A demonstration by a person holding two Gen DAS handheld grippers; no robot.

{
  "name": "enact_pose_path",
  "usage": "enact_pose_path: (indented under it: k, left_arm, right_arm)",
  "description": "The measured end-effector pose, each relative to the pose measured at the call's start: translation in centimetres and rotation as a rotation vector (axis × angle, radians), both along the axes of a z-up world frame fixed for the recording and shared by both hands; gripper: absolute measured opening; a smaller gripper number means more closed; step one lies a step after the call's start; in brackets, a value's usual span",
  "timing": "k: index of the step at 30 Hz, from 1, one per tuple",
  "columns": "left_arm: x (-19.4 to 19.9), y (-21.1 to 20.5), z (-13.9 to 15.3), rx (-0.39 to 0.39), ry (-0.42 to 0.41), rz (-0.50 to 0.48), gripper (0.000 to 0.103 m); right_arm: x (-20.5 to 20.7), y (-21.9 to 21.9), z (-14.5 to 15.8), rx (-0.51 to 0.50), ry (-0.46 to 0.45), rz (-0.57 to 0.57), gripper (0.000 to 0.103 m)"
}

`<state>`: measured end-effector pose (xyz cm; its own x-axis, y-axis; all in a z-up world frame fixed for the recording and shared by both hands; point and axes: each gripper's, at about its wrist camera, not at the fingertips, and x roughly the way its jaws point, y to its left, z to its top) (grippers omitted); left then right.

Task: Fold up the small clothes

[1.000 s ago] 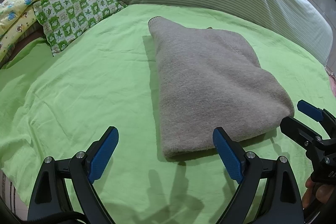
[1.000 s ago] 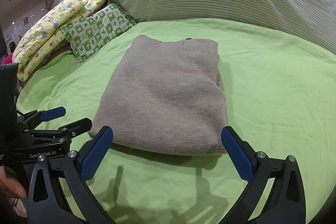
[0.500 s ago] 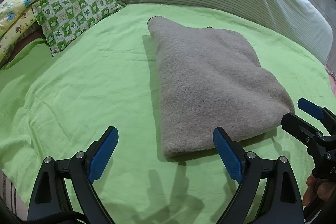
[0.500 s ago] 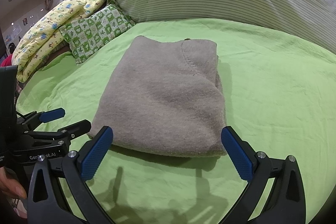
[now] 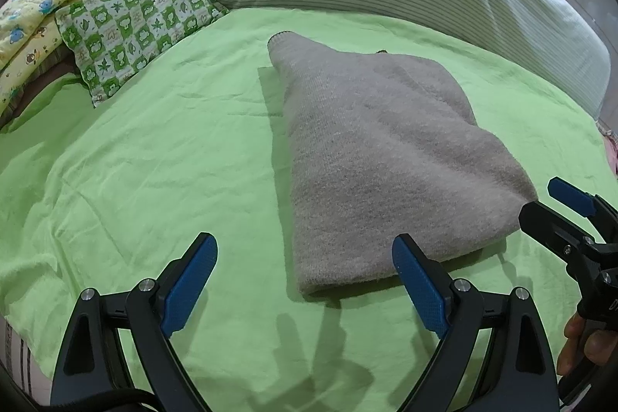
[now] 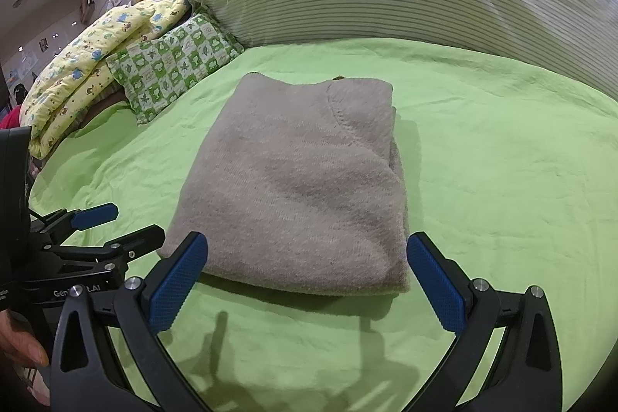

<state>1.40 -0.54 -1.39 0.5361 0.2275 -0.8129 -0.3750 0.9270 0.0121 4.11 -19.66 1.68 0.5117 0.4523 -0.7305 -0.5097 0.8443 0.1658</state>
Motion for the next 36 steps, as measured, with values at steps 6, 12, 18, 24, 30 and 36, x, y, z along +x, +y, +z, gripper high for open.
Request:
enact_pose_path:
  k: [6,12,18,24,30,36]
  left_arm:
    - [0.1,0.0,0.1,-0.002,0.002,-0.002,0.093]
    - [0.2,0.2,0.1,-0.002,0.003,-0.007,0.093]
    - [0.2,0.2,0.3,-0.001,-0.001,-0.01,0.093]
    - [0.5,0.1,0.5,0.005,-0.005,-0.014,0.093]
    - [0.9,0.2,0.7,0.011,-0.007,-0.01,0.093]
    - [1.1,-0.2,1.1,0.027,-0.022,-0.039,0.093]
  right_arm:
    - [0.2,0.0,0.0,0.002,0.002,-0.001,0.103]
    - [0.3,0.2,0.1,0.006,-0.005,0.002,0.103]
    - [0.5,0.2,0.1,0.009,-0.005,0.001,0.103]
    - [0.8,0.1,0.2,0.012,-0.004,0.001,0.103]
    - [1.0,0.1,0.3,0.013,-0.004,0.0,0.103]
    - [1.4,0.0,0.6,0.017,-0.009,0.001,0.103]
